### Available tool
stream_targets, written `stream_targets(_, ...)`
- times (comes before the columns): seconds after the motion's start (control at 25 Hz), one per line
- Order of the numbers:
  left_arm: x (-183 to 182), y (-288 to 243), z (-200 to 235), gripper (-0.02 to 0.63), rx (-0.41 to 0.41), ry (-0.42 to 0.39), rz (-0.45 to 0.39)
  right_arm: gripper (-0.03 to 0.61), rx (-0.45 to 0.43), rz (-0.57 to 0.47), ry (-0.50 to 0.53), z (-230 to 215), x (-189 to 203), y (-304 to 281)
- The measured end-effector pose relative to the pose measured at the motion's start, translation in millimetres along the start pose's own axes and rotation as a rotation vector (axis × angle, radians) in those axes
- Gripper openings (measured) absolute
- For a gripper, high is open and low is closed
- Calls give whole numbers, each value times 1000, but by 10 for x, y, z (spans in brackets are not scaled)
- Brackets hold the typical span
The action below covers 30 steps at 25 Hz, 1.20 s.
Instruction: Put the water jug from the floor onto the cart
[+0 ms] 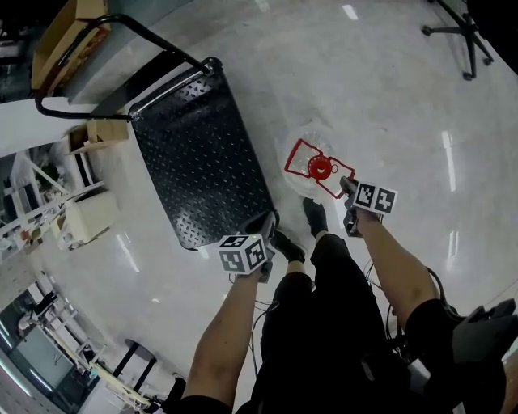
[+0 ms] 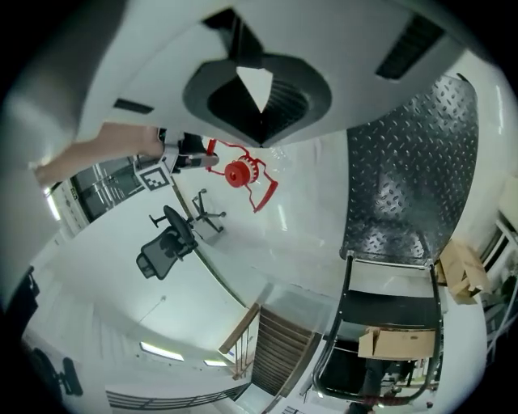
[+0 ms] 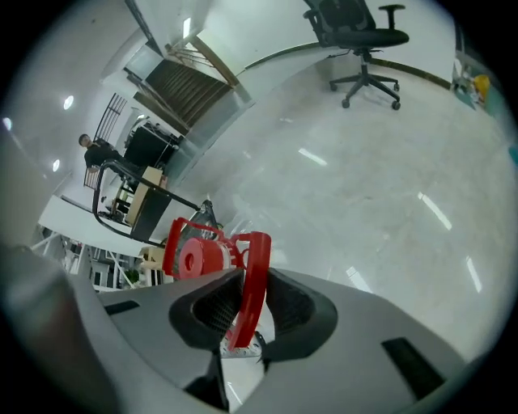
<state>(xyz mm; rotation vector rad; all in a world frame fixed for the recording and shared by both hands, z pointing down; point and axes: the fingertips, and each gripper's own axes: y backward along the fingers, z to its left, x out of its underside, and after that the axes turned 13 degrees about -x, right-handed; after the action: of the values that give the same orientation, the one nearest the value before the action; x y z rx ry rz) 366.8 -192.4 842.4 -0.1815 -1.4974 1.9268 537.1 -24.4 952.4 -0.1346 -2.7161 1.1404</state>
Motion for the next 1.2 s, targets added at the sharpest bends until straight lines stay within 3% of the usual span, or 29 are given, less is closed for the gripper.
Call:
stream_targets(0.2,-40,216,104,-4,-15,132,-53,81,-26,-27,-61,112,-130,40)
stream_targets(0.36,-133,509,123,-3,-9,118,-118,81,5,-9,-58,250,-176,44)
stream_targets(0.52,-272,860,305,-3,-35,210,-232,81,-36,7,-18,505,-168,39)
stream_targets(0.88,-304,1886,773,-4,-130,266,-435,84,-155,29,122,1542,-290,357)
stream_targets(1.04,-224,2452,993,-3,-181,307,-521,86,-222,39,194,2151,-274,584)
stream_targets(1.2,-175,3018,1089,-3,-208,294,-643,86,-295,80,272,2808,-141,740)
